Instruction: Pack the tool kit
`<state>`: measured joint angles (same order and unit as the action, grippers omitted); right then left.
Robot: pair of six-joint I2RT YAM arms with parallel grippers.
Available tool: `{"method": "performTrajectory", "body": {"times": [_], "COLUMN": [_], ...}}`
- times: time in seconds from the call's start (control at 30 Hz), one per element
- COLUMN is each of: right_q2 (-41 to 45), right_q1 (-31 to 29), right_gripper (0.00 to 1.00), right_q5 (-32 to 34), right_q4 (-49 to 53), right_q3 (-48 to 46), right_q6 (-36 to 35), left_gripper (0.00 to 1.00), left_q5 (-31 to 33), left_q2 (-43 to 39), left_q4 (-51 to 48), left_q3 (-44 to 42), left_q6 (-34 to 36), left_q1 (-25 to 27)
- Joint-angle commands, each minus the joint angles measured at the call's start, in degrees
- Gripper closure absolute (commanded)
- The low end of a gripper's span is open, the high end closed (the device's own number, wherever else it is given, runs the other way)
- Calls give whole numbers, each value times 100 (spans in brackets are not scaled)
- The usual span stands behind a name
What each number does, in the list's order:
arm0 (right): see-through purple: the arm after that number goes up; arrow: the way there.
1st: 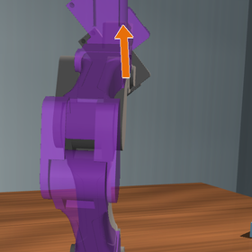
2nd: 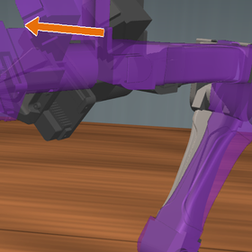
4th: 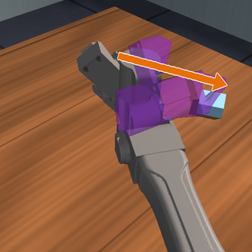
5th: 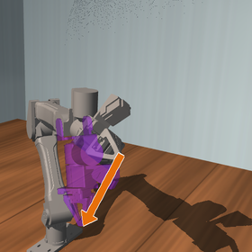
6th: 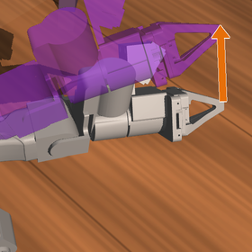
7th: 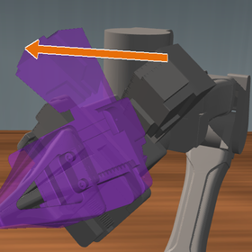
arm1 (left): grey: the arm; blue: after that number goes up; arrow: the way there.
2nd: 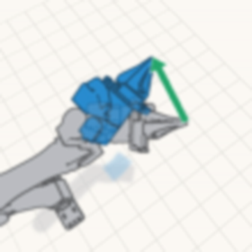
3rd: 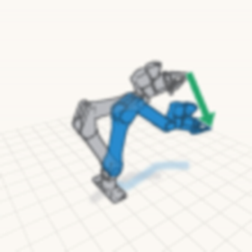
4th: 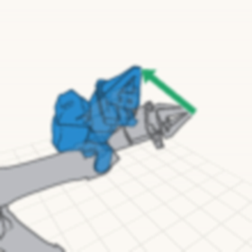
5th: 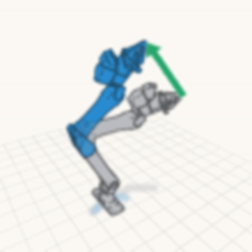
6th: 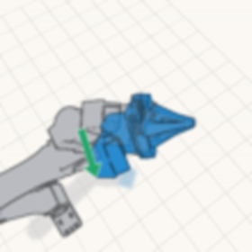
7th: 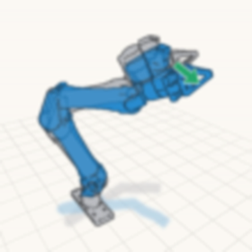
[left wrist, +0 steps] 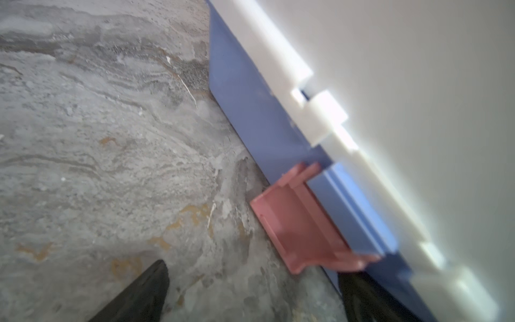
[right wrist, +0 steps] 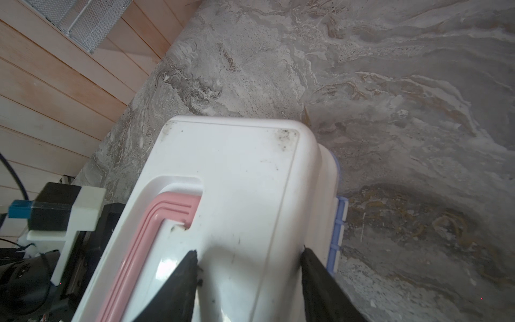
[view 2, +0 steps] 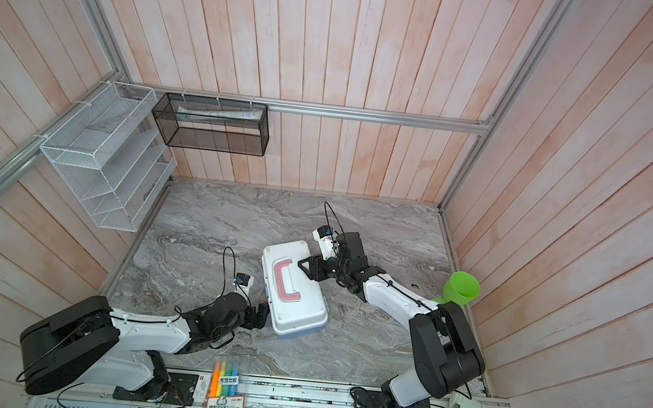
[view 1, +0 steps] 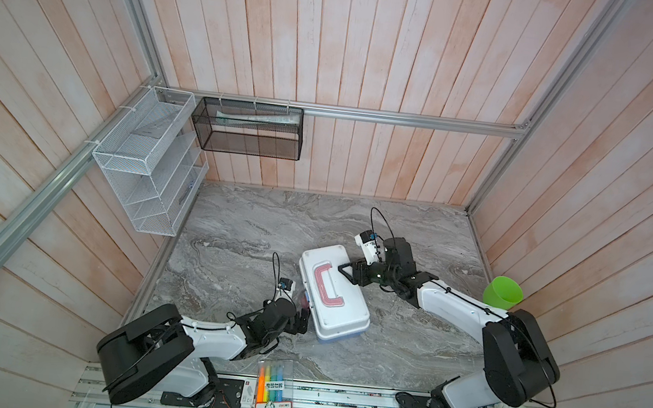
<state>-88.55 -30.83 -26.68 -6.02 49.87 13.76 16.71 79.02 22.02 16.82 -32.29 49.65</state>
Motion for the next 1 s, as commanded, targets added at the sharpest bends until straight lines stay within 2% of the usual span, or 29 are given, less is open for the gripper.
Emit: {"method": "performTrajectory", "body": {"times": [0.0, 0.2, 0.37, 0.47, 0.77, 0.97], "right_q2": [-325, -284, -290, -270, -226, -258], "right_q1": [-207, -207, -205, -205, -213, -256], "right_gripper": [44, 44, 44, 45, 45, 44], "right_q5": [-242, -250, -273, -281, -294, -310], "right_q4": [672, 667, 626, 589, 543, 446], "right_q3": [-135, -179, -205, -232, -248, -293], "right_q6": [-58, -49, -31, -6, 12, 65], "left_gripper": [3, 4, 8, 12, 25, 25], "left_q5": [157, 603, 1043, 1124, -40, -1041], "left_q2": [497, 609, 103, -279, -1190, -1466], "left_q4": [-268, -861, -1381, -1265, -243, 1149], "left_q3": [205, 409, 426, 406, -18, -768], "left_q6": [-207, -649, -841, -705, -689, -1497], "left_q1": [19, 20, 24, 3, -278, -788]}}
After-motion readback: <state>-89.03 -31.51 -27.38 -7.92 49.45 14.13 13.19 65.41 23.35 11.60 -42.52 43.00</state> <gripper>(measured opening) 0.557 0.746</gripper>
